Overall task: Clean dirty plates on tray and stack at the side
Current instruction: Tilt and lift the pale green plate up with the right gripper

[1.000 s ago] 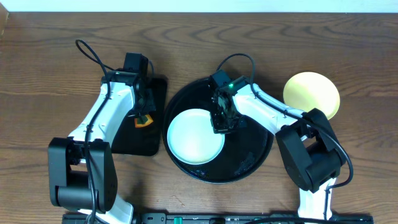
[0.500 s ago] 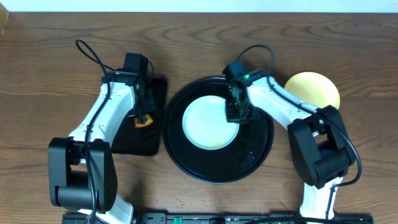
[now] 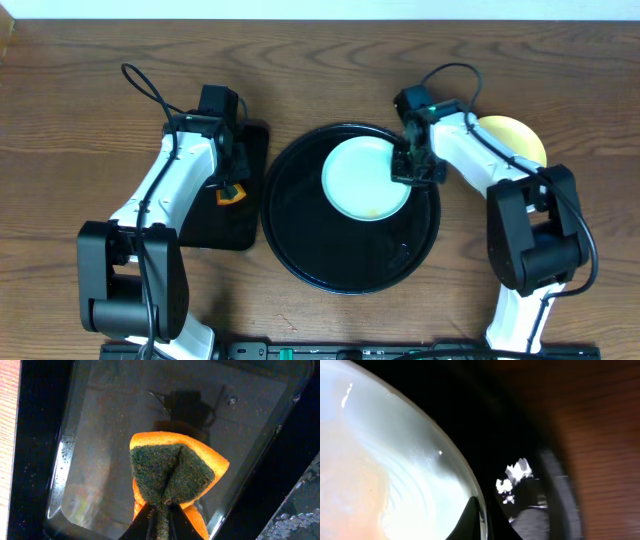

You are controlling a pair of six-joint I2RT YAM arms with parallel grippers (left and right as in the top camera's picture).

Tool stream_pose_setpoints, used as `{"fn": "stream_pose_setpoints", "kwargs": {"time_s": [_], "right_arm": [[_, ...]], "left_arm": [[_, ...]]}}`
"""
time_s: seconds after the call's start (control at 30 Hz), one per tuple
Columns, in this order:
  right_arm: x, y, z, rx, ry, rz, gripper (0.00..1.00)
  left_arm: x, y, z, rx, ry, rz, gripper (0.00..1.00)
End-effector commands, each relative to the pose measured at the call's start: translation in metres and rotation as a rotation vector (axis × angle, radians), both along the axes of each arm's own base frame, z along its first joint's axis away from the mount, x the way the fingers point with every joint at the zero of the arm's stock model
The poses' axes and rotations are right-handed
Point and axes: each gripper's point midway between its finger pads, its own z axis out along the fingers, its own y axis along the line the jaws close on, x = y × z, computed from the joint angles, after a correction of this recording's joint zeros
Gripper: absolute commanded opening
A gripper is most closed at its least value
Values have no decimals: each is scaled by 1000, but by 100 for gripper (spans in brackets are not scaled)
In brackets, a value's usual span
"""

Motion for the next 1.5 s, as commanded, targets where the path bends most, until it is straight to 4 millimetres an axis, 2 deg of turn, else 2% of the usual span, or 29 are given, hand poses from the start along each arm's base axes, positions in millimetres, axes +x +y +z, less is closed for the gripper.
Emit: {"fn": "stream_pose_setpoints", "kwargs": {"time_s": [0.0,0.17,0.33,0.47,0.6,0.73,1.0,1.03,1.2,1.37,1.47], "right_arm": [[9,-34,14,-86,-59,-79,1],[18,-55,35,-73,-115,-141,1],[13,-70,36,-84,-88,-155,1],[12,-73,36,-88,-81,-154,1],[19,-61,37,-44,-112,-40,1],[27,-53,51,-32,-173,55,1],[41,-33,115,-18,-396,234,1],[41,-30,124,-21,-420,263,1],[37,-22,145,-108,-484,349,1],[34,-8,155,-259,-530,422,1],[33,2,158,-277,-552,431,1]], "left_arm": [[-1,1,3,1,-9,-1,13],[-1,1,3,1,-9,-1,14],[-1,1,3,1,-9,-2,14],[-1,1,3,0,-10,-1,14],[-1,1,3,0,-11,-2,14],[0,1,3,0,-13,-1,14],[1,1,3,0,-17,-1,15],[1,1,3,0,-17,-1,17],[1,1,4,-1,-20,2,37],[1,1,4,-2,-21,2,41],[2,1,4,-2,-21,2,41]]}}
